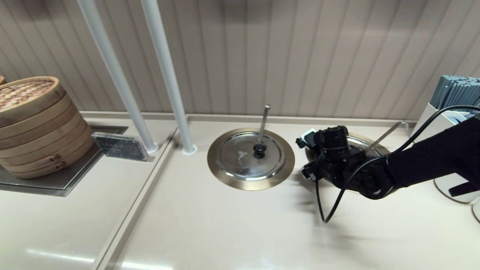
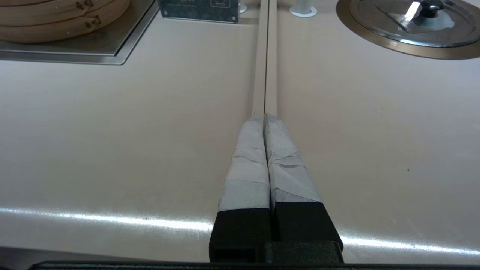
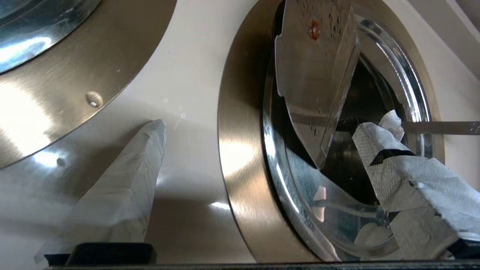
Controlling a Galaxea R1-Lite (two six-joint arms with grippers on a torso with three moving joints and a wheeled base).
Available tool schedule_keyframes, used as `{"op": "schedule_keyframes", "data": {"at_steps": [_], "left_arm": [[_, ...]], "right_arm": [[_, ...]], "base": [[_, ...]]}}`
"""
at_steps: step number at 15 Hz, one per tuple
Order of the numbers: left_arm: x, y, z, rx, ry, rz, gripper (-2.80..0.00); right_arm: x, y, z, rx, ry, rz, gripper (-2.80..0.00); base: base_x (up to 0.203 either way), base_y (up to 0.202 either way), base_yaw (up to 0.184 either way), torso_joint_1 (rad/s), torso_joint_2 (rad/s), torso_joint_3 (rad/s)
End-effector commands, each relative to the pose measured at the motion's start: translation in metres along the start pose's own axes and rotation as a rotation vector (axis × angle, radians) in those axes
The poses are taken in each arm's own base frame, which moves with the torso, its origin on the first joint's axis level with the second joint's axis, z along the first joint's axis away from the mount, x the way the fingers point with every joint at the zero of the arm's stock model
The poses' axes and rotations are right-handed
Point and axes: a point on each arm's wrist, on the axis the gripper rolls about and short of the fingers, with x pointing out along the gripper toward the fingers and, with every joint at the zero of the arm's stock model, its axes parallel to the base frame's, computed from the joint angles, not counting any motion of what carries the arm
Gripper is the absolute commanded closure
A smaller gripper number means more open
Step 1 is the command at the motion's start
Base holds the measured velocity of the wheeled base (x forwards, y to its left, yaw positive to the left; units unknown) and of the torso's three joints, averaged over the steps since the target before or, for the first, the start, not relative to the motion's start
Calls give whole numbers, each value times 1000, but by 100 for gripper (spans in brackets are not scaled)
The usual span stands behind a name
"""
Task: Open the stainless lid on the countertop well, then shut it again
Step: Close the lid
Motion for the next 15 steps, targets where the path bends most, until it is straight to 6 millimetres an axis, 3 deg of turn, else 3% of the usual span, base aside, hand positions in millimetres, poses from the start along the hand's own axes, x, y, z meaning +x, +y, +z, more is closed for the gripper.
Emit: {"op": "schedule_keyframes", "data": {"at_steps": [1, 6, 15], "left_arm": [[0, 0, 0, 0, 0, 0, 0], [0, 0, 0, 0, -1, 0, 0], [0, 0, 0, 0, 1, 0, 0]], "right_arm": [[22, 0, -2, -7, 6, -42, -280], [25, -12, 9, 14, -27, -84, -280], [31, -40, 9, 63, -52, -156, -280]], "base": [[0, 0, 0, 0, 0, 0], [0, 0, 0, 0, 0, 0], [0, 0, 0, 0, 0, 0]]}}
